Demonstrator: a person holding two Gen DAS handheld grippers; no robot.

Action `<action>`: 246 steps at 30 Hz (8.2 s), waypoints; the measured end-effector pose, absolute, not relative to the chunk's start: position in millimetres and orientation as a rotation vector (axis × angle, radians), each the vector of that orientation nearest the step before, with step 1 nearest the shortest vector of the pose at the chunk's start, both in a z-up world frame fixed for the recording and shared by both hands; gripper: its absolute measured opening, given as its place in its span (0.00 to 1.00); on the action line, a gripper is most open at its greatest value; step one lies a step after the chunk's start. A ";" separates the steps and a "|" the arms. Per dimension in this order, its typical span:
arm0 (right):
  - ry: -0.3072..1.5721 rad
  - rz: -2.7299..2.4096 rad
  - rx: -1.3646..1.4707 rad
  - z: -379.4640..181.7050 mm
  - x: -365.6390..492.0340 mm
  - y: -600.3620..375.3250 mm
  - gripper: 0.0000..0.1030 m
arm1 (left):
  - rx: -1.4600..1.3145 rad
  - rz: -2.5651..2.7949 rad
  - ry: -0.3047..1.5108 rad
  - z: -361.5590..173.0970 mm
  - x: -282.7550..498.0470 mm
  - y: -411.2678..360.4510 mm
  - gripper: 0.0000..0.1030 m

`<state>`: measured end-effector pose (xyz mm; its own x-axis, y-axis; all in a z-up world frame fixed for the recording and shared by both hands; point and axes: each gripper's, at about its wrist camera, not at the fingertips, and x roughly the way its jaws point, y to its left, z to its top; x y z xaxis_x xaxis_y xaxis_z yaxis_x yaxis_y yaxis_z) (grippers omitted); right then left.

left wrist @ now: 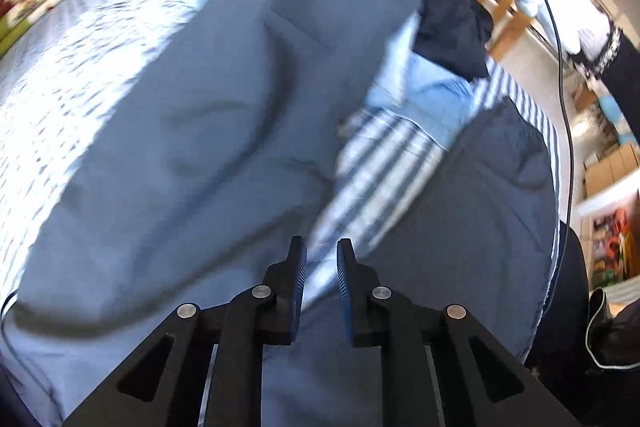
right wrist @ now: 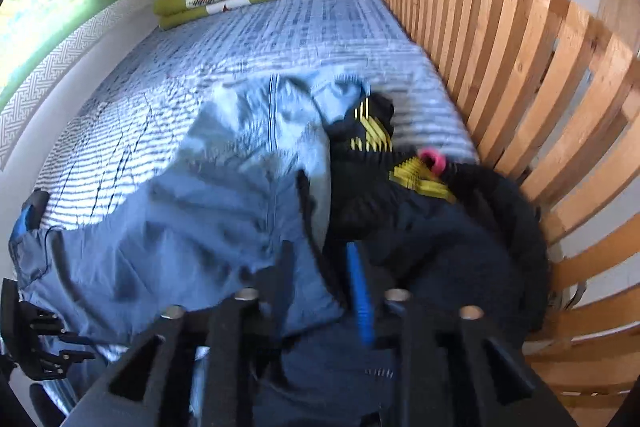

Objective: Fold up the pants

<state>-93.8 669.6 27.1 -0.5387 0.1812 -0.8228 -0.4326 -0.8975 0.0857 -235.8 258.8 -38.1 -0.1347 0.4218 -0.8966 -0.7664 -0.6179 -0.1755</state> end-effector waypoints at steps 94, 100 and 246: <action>0.501 2.199 -1.694 -104.9 172.9 508.6 0.42 | -1.321 1.946 0.965 -90.9 -36.6 250.2 0.09; 0.452 2.246 -1.721 -98.7 185.5 495.7 0.27 | -1.306 1.968 0.877 -62.1 -27.5 235.2 0.04; -0.257 2.922 -2.232 -94.5 -80.8 99.0 0.30 | -1.869 2.784 -0.285 -58.0 -85.4 -277.4 0.58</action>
<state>-80.8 99.0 -94.5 -0.1749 -0.3323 -0.9268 0.4893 -0.8462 0.2111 -85.4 -277.4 -58.0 -0.3658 -0.0905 -0.9263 0.2764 -0.9609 -0.0153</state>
